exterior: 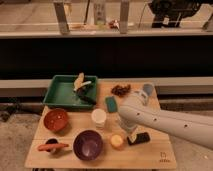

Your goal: Place apple in tray

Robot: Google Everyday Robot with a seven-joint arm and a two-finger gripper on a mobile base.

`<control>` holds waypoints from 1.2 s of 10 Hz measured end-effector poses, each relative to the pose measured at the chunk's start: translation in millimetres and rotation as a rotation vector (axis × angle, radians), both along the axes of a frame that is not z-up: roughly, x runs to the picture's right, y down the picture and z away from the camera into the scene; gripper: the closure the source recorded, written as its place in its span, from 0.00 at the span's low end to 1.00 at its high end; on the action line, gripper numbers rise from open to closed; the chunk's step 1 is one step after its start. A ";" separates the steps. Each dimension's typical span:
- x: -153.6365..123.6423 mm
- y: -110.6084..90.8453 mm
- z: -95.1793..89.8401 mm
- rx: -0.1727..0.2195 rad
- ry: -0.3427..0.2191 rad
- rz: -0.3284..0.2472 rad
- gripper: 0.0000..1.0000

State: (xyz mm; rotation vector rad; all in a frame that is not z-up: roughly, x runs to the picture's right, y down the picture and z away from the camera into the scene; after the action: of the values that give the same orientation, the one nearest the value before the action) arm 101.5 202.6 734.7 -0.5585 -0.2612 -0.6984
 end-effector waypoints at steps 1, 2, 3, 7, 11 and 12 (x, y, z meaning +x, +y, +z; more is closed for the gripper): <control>-0.9 0.0 1.0 -0.002 -0.005 0.003 0.20; -1.0 0.7 2.4 -0.004 -0.007 0.007 0.20; -2.0 0.8 3.4 -0.007 -0.011 0.010 0.20; 4.5 8.1 11.3 -0.022 0.001 0.016 0.20; 11.1 23.5 22.6 -0.046 0.013 0.023 0.20; 12.2 27.7 24.2 -0.053 0.012 0.026 0.20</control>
State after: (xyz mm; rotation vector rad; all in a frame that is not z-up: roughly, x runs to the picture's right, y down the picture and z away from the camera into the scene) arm 113.6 230.3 758.9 -0.6091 -0.2757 -0.6641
